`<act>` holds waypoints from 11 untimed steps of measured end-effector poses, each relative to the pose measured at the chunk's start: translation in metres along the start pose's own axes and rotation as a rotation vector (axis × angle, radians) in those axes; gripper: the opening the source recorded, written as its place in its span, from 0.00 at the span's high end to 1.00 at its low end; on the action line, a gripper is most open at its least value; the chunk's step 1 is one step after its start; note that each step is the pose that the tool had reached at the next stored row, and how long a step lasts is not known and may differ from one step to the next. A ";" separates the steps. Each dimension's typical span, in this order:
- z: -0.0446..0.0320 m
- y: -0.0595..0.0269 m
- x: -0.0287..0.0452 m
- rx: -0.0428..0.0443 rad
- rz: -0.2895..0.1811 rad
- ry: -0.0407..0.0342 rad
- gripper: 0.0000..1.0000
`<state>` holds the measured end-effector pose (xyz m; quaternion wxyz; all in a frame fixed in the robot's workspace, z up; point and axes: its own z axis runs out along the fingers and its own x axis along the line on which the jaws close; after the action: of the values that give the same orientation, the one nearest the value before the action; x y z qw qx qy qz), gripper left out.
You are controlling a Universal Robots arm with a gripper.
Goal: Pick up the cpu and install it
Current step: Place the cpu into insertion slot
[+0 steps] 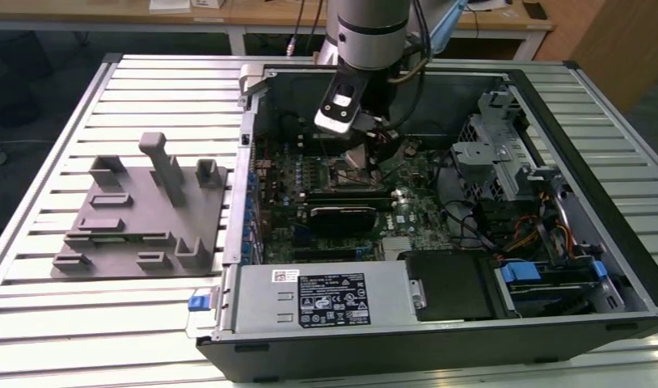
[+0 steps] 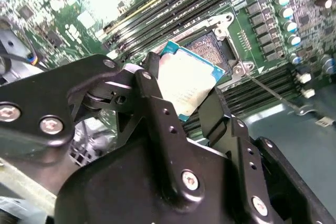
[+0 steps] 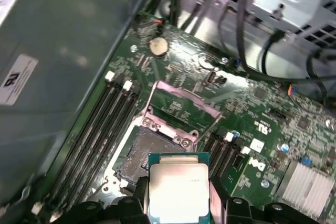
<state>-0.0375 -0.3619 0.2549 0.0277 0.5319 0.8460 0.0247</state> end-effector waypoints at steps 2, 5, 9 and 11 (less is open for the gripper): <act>0.0001 0.0000 0.0000 0.0007 0.035 -0.0025 0.46; 0.0003 0.0000 0.0000 0.0018 0.089 -0.0063 0.46; 0.0006 0.0000 0.0000 0.0033 0.162 -0.0115 0.46; 0.0008 0.0000 0.0000 0.0040 0.197 -0.0141 0.46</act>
<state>-0.0375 -0.3618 0.2541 0.0300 0.6129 0.7893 0.0219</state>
